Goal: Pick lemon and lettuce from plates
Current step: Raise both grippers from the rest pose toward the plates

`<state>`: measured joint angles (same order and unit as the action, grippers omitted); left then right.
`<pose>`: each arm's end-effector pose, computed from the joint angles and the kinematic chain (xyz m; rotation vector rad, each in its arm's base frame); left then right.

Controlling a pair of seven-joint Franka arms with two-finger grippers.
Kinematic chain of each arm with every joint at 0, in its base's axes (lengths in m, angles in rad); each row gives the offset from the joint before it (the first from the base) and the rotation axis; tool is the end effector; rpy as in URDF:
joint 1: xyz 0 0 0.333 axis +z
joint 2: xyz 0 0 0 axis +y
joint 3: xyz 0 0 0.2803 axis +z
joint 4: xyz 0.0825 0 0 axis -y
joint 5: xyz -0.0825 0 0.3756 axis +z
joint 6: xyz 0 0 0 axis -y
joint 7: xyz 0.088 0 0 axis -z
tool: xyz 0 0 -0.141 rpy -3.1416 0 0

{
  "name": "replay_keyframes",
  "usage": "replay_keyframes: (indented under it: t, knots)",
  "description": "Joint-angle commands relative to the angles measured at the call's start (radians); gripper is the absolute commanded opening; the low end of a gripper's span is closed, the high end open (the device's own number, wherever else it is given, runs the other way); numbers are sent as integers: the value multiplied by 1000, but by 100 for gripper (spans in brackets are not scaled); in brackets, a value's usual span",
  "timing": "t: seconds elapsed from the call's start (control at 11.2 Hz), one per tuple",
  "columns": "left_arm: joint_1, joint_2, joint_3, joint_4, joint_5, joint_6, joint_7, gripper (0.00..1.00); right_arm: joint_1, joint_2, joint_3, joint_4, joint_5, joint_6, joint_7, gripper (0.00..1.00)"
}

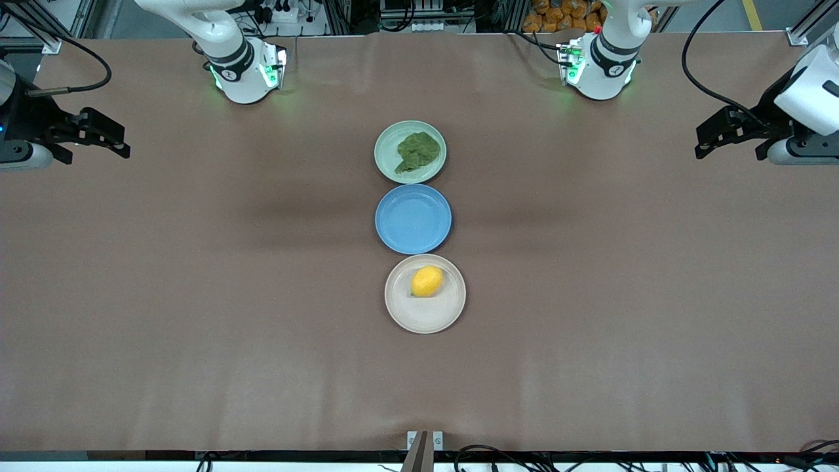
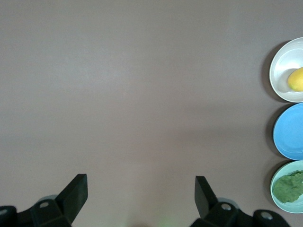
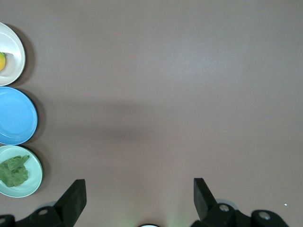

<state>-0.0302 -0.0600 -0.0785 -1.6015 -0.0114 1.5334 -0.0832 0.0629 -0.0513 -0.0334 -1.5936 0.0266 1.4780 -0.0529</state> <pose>0.5221 -0.0597 0.5694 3.1354 -0.0403 -0.0139 0.5195 0.0189 0.5640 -3.1082 -0.1308 0.0996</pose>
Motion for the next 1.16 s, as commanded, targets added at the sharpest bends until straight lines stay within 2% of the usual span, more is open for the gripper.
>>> replay_keyframes:
  t: [0.0,0.27,0.54,0.72,0.9,1.07]
  knots:
    - [9,14,5,29,-25,-24,19,100,-15,-12,9,-19,18,8,-7,100]
    - [6,48,5,29,-24,-24,16,100,-15,-9,15,-26,19,16,-5,100]
    - [-14,129,0,43,-24,-3,-3,100,-12,-9,26,-63,23,51,1,100]
    - [-81,190,-7,60,2,-3,-38,100,-12,-7,84,-121,23,108,75,100]
    - [-128,190,-10,58,30,-3,-52,100,-9,-5,151,-207,23,189,132,100]
    - [-128,181,-21,-6,-1,20,-85,100,-6,-4,254,-303,21,261,244,100]
